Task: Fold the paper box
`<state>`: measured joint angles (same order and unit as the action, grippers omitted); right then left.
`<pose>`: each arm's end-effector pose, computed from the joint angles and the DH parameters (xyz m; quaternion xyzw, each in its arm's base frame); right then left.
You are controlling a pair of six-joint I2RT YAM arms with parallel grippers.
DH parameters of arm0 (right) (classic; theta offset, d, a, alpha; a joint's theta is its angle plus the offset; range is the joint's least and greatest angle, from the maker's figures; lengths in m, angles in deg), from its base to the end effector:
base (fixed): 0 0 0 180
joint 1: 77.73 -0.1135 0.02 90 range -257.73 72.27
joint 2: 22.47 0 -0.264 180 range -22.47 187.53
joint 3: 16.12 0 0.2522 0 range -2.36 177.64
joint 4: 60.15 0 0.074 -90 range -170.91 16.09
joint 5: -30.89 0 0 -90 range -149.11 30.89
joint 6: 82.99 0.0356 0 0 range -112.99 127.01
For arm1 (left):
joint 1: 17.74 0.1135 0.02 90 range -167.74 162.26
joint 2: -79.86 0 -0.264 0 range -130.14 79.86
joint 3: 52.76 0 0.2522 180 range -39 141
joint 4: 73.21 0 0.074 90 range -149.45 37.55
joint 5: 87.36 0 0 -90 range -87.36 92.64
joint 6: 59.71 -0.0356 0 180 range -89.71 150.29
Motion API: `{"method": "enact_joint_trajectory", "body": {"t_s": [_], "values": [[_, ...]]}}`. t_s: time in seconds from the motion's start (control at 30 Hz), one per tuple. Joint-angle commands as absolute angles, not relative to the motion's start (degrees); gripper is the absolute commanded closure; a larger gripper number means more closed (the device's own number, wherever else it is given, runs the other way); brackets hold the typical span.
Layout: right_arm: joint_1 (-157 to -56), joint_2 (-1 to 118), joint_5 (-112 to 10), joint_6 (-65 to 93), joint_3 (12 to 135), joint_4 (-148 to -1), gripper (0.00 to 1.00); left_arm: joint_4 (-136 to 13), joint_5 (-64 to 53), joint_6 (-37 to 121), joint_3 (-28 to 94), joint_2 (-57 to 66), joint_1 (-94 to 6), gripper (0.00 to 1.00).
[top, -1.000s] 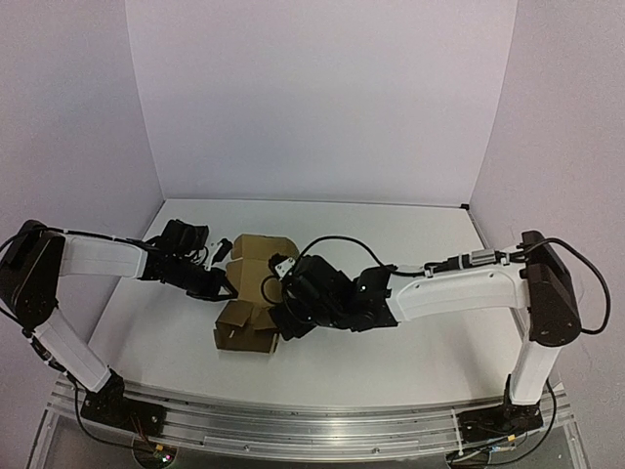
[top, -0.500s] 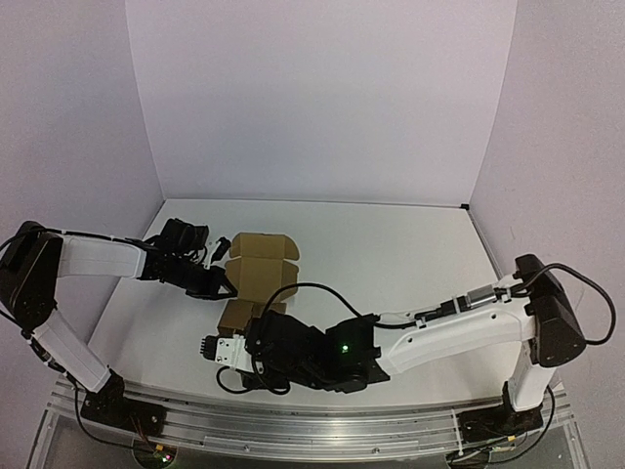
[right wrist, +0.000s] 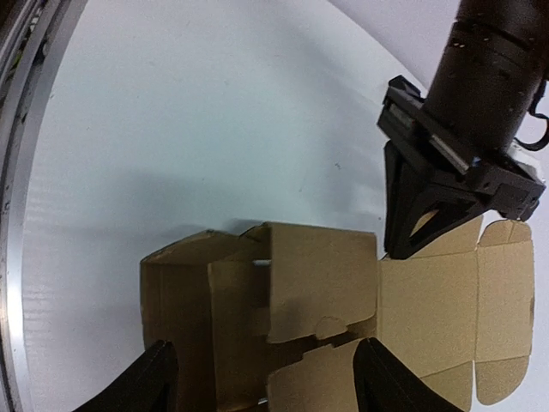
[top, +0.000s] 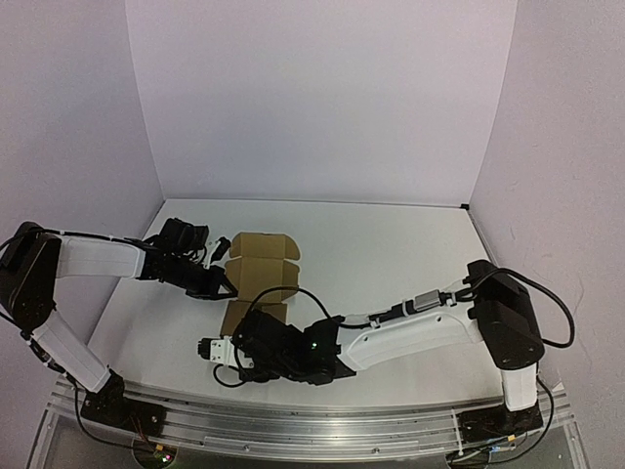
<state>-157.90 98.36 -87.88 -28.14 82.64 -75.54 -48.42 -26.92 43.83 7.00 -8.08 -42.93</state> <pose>0.0976 0.4627 0.1814 -0.6751 0.5576 -0.0417 0.4814 0.2604 -0.1419 0.1744 0.1736 0.9039 -0.3300 0.2095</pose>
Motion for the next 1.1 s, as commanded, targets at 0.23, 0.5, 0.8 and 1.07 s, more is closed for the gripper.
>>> {"method": "enact_joint_trajectory", "body": {"t_s": [0.23,0.5,0.8,1.07], "values": [[-156.2,95.9,-78.8,-25.2,83.6,-72.4,0.25,-48.2,-27.4,43.7,8.3,-6.3,-43.2,1.0],[-158.1,97.0,-79.7,-30.7,80.9,-79.2,0.07,-47.8,-27.5,43.6,8.3,-6.8,-43.2,1.0],[-156.1,102.9,-90.5,-36.2,85.3,-77.8,0.08,-47.8,-28.5,43.4,8.6,-7.2,-43.2,1.0],[-154.2,104.7,-94.6,-37.6,89.5,-77.1,0.09,-48.0,-29.3,42.3,8.6,-7.0,-43.4,1.0]]}}
